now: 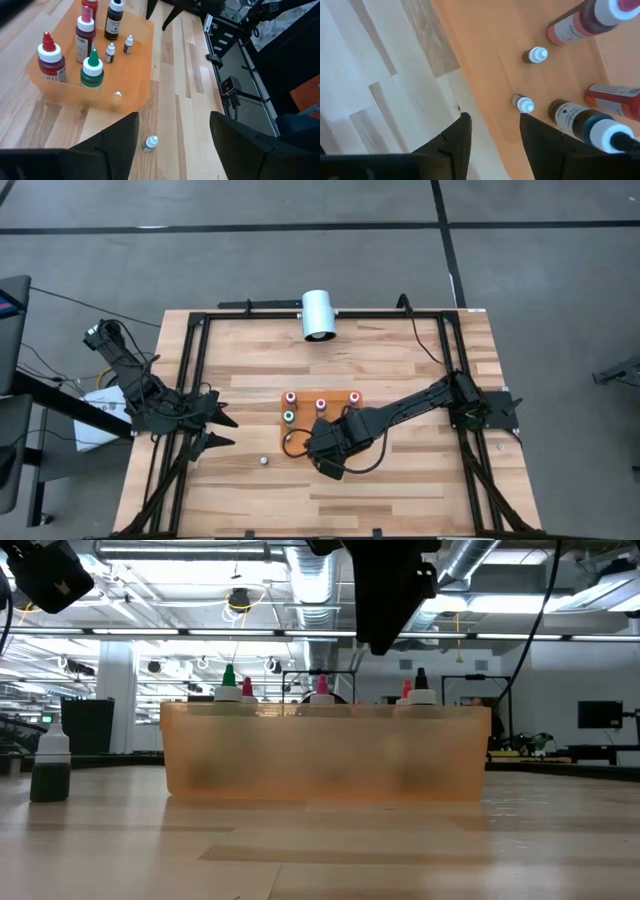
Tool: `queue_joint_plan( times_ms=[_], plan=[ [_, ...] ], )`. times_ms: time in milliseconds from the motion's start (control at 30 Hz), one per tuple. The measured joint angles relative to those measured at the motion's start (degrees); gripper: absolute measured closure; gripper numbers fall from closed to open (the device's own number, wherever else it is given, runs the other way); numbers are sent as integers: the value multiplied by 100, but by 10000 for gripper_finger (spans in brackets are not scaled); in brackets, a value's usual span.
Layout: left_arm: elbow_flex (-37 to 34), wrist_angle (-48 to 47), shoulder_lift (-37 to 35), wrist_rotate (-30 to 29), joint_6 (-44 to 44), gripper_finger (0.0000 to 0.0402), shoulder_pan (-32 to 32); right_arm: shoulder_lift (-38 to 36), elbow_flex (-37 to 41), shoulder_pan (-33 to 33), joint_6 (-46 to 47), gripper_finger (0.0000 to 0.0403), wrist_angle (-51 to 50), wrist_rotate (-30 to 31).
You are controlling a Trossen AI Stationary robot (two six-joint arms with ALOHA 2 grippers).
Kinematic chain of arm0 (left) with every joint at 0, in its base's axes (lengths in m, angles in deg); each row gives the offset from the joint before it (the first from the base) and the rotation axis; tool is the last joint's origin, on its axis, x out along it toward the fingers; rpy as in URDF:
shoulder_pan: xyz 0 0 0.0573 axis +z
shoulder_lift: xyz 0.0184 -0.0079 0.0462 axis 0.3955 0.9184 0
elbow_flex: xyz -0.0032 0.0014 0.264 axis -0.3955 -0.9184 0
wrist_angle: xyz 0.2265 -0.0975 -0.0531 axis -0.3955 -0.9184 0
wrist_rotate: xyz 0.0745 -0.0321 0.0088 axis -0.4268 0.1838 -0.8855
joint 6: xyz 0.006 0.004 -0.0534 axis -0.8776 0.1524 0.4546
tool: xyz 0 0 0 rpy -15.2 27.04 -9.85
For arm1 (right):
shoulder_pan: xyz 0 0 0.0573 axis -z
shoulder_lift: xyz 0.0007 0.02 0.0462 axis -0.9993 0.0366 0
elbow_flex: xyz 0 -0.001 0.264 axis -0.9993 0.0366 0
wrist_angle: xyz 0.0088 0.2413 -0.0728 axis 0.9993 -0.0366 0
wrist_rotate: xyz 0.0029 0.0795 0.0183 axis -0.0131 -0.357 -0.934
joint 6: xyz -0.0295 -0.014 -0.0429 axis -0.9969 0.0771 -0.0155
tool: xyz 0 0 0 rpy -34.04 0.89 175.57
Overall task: Pick & Place food coloring
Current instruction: Put the small green food coloring bottle into the orange container
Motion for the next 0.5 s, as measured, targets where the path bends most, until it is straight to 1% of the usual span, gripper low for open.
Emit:
queue_joint_plan(
  times_ms=[167,300,367,500],
  plan=[
    [0,-2,0,0,88,165,1,-59,1,-177,45,269,-27,246],
    [0,-2,0,2,213,165,1,-137,4,-309,91,297,-65,291],
    [0,-4,0,0,126,165,2,-202,-8,-347,93,309,24,327],
    [0,-19,2,0,-79,165,2,-436,2,-421,16,327,67,588]
  ],
)
